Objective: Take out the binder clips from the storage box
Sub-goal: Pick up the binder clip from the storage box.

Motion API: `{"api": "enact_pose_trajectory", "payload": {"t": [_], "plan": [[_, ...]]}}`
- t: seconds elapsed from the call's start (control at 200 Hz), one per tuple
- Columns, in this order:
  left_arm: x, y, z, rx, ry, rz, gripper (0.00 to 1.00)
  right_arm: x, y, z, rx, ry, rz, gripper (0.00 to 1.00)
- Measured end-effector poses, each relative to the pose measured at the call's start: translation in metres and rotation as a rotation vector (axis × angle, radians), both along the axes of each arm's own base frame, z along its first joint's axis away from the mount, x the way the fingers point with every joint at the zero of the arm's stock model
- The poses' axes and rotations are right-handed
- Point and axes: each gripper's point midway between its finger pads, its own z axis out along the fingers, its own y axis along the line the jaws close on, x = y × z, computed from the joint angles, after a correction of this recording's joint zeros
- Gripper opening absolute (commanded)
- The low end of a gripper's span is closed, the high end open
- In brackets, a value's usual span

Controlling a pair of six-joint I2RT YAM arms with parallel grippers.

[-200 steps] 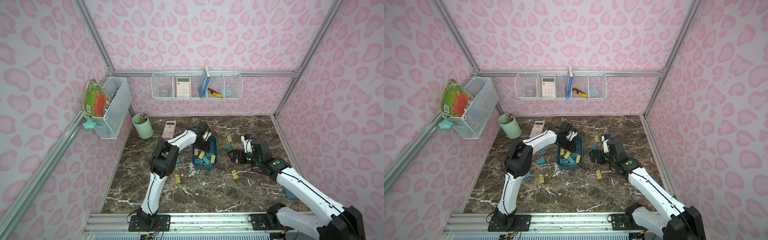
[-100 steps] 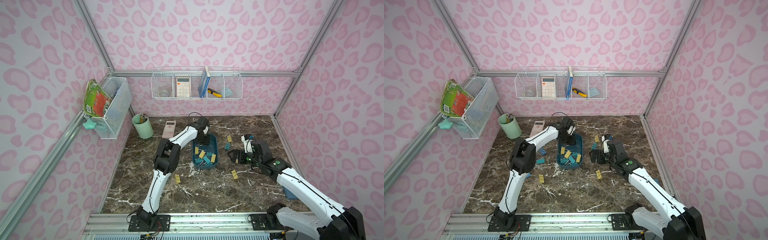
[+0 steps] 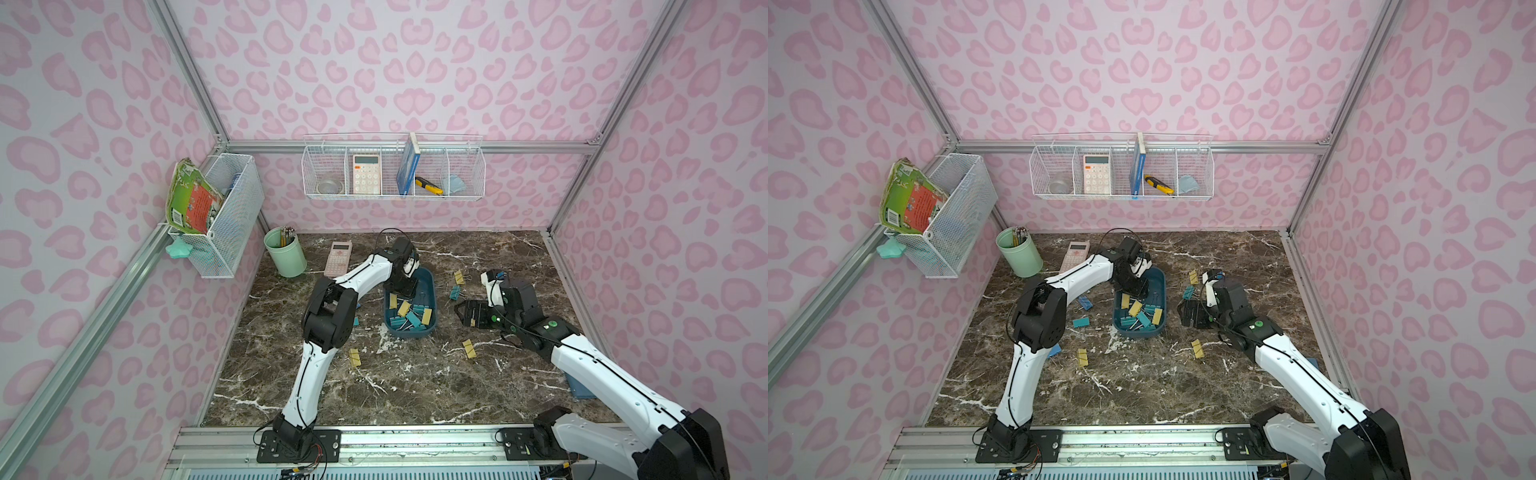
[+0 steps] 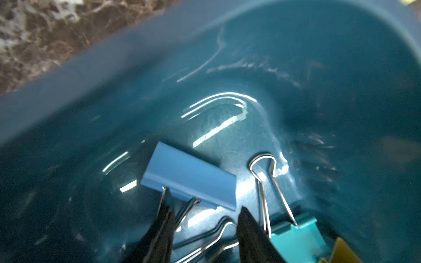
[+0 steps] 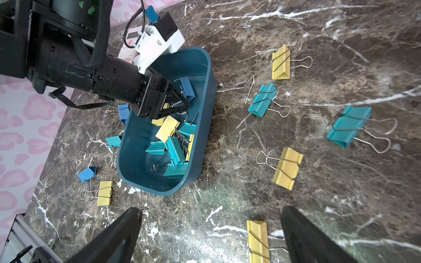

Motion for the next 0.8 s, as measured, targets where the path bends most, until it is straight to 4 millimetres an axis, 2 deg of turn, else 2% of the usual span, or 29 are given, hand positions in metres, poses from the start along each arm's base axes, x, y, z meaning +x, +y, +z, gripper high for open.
{"api": "enact_pose_trajectory", "payload": {"t": [0.17, 0.31, 0.535, 0.635, 0.8], "plan": [[0.0035, 0.0025, -0.0042, 0.039, -0.021, -0.018, 0.29, 0.0, -0.0001, -0.0004, -0.001, 0.001, 0.0, 0.99], [0.0032, 0.004, -0.0063, 0.061, -0.032, -0.032, 0.18, 0.0, -0.0001, -0.0004, -0.001, 0.001, 0.0, 0.99], [0.0008, 0.0025, -0.0065, 0.07, -0.044, -0.045, 0.13, 0.0, 0.0001, -0.0004, -0.001, 0.001, 0.001, 0.99], [-0.0015, 0.0019, -0.0053, 0.067, -0.041, -0.046, 0.0, 0.0, 0.0, -0.0003, -0.001, 0.001, 0.0, 0.99], [-0.0059, 0.0014, 0.0017, 0.063, -0.035, -0.044, 0.0, -0.0001, 0.0, 0.0005, 0.0, -0.002, 0.0, 0.99]]}}
